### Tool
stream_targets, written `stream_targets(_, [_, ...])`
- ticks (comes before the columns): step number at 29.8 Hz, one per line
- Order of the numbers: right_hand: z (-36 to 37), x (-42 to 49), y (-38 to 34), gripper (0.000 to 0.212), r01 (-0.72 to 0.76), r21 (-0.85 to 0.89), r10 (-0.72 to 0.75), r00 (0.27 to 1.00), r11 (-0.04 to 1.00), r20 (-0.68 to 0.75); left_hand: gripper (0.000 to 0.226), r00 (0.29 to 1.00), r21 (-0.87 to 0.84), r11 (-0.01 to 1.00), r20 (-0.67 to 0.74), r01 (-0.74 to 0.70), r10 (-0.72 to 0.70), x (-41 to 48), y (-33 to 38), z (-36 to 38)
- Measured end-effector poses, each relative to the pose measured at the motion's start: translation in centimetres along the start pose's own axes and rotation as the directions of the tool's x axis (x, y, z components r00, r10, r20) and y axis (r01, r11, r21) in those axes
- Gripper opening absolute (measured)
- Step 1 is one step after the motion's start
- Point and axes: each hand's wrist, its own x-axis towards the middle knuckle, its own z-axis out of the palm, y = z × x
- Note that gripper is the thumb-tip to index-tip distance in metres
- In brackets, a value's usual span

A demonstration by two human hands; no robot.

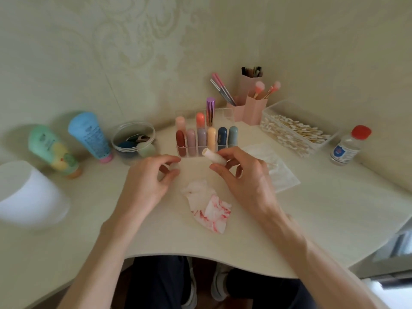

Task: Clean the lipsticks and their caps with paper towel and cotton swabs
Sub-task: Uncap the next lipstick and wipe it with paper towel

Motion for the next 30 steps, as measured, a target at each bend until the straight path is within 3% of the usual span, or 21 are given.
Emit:
stream_targets(5, [0.0, 0.0, 0.2, 0.026, 0.001, -0.005, -0.001, 1.0, 1.0, 0.017, 0.039, 0.999, 0.029, 0.999, -0.032, -0.019, 0.02, -0.5, -0.1, 0.2])
stream_targets(8, [0.1, 0.0, 0.0, 0.024, 0.002, 0.042, -0.003, 1.0, 0.999, 0.027, 0.035, 0.987, -0.011, 0.997, -0.14, -0.076, 0.074, -0.6, 0.1, 0.2])
stream_targets(10, [0.2, -0.1, -0.2, 0.024, -0.011, 0.095, 0.007, 0.999, 0.995, 0.051, 0.026, 0.977, -0.19, 0.975, -0.201, -0.114, 0.075, -0.9, 1.3, 0.5])
stream_targets(13, [0.3, -0.1, -0.4, 0.023, -0.008, 0.151, -0.006, 0.996, 0.988, 0.088, 0.021, 0.99, -0.521, 0.848, -0.14, -0.093, 0.022, -1.1, 3.4, 1.0])
stream_targets(18, [0.4, -0.3, -0.3, 0.027, 0.037, 0.175, -0.056, 0.993, 0.984, 0.105, 0.016, 0.995, -0.685, 0.726, -0.099, -0.053, -0.021, -0.8, 3.7, 1.5])
stream_targets(23, [0.2, 0.1, -1.0, 0.027, -0.144, 0.448, 0.046, 0.974, 0.882, 0.223, 0.014, 0.993, -0.77, 0.636, -0.111, -0.054, -0.05, -1.2, 3.4, 1.8])
stream_targets(30, [-0.3, 0.0, -1.6, 0.034, -0.288, 0.545, 0.086, 0.927, 0.787, 0.366, 0.014, 0.988, -0.805, 0.591, -0.123, -0.046, -0.092, -1.4, 3.6, 1.8])
